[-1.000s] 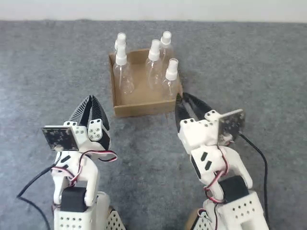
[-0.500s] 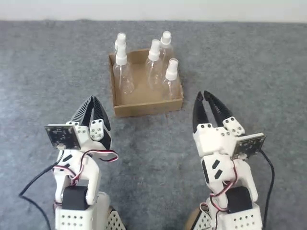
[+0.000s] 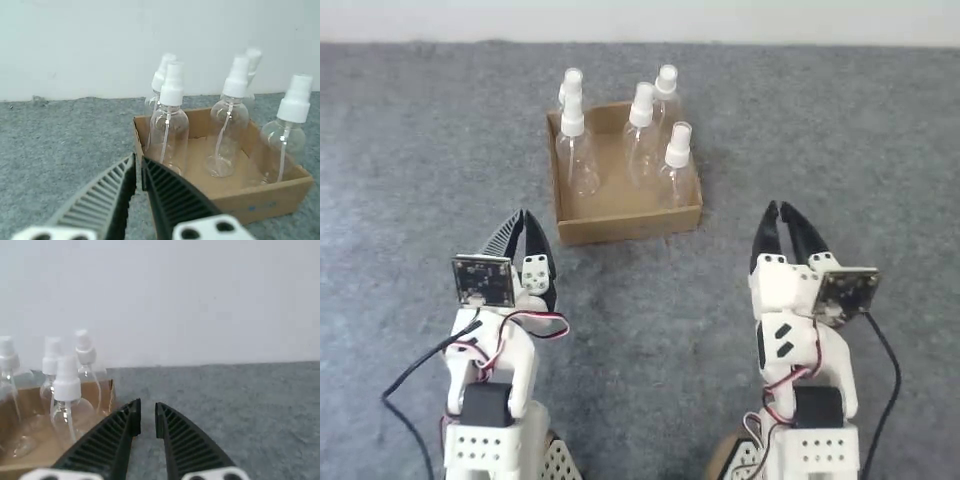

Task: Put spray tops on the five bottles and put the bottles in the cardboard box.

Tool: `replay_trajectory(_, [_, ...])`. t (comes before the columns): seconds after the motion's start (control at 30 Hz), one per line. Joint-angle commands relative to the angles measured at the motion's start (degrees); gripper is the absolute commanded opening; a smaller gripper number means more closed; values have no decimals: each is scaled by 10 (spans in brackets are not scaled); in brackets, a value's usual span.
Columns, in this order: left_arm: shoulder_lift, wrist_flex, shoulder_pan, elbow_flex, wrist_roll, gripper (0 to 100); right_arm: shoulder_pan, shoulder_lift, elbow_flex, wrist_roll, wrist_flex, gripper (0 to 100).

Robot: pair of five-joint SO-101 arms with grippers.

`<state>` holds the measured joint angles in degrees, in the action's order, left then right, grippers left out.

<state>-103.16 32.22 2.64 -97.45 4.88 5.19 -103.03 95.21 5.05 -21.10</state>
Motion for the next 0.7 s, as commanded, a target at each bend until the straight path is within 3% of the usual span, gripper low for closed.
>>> replay_trajectory(0.0, [4,-7,2,8,-6,13,-29,-11,12,-4,-34,10])
replay_trajectory(0.3, [7,1,1,8,-6,13,-29,-11,12,-4,-175,9])
replay_trajectory(0.67, [7,118,-3,8,-8,13,-31,-11,12,-8,-356,9])
